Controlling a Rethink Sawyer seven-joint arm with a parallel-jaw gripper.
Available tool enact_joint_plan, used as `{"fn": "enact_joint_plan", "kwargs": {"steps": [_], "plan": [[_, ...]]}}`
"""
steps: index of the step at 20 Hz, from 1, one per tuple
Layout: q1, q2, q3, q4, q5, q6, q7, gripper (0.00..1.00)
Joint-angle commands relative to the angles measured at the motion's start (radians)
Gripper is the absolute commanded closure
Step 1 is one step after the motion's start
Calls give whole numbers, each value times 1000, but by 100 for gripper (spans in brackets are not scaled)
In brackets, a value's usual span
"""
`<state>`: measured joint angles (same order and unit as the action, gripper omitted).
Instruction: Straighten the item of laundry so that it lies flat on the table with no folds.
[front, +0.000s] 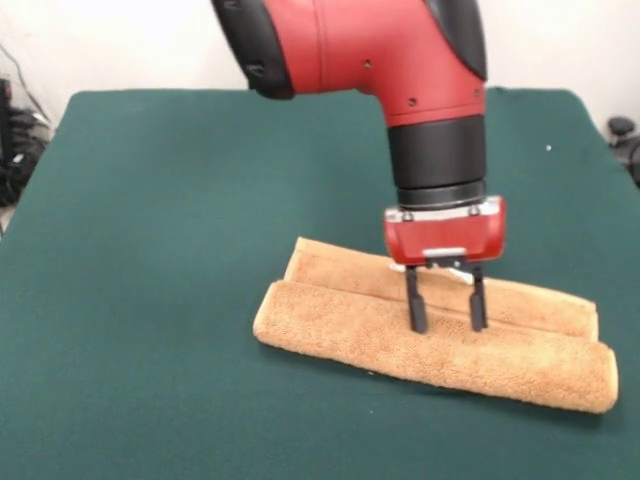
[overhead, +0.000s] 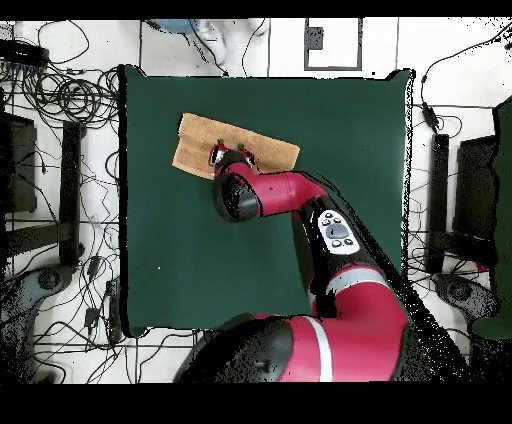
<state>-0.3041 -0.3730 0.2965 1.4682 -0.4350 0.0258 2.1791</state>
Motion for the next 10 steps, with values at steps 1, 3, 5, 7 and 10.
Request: {"fn": "enact_joint_plan", "kwargs": {"steps": [1,3,5,7,10], "plan": [[-27,23,115,86,43,172,20,0],[-34,22,124,92,46,188,18,0],[-44,21,136,99,50,205,14,0],[-55,23,149,102,56,222,7,0],[-77,34,176,110,74,248,6,0]]}}
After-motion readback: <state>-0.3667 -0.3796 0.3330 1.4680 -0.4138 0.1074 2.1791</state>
